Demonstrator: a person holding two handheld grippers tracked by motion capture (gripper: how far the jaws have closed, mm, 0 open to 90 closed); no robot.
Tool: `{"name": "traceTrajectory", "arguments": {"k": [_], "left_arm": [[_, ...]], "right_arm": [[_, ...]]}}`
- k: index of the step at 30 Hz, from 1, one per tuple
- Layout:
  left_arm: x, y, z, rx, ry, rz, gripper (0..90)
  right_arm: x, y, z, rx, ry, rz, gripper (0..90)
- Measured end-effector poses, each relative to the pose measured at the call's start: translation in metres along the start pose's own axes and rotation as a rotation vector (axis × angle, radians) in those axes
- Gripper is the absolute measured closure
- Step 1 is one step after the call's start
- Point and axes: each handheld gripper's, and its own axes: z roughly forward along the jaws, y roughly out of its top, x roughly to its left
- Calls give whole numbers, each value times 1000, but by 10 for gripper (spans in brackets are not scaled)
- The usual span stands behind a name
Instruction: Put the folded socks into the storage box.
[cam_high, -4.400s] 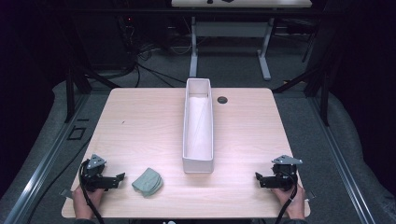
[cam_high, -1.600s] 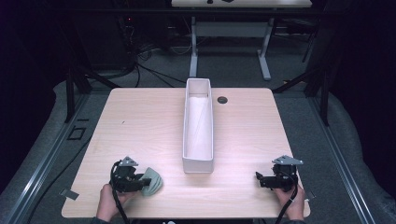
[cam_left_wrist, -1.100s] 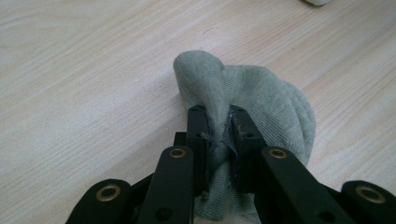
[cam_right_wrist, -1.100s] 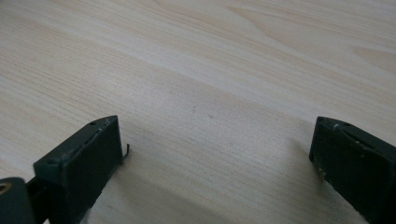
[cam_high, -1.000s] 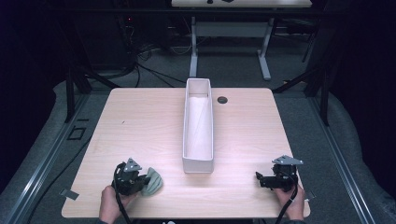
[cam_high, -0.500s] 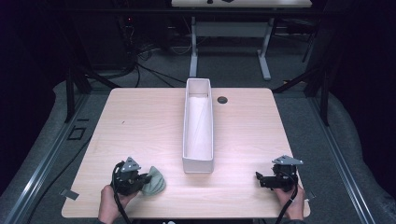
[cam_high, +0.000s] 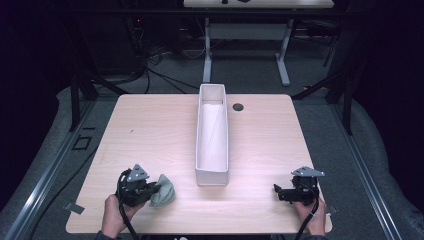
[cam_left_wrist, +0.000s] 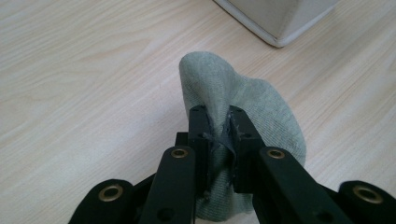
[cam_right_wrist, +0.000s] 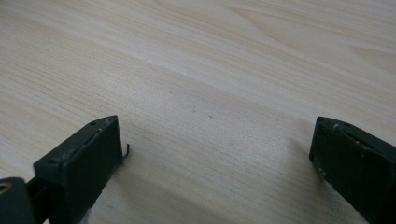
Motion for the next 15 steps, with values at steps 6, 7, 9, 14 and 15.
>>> {"name": "traceTrajectory", "arguments": {"k": [6,7,9,14,15], "left_arm": [[3,4,-7,-10,10,7,819],[3,5,-8,-10,11,7,820],[4,7,-9,-6,15,10,819],[6,12,-12,-15,25,17,819],[6,13,-13,-17,27,17,819]], "right_arm": [[0,0,0,0,2,0,19],[0,0,0,0,2,-1,18],[0,0,0,0,3,-1,18],[0,0,0,0,4,-4,18],[0,0,0,0,4,-4,18]]}}
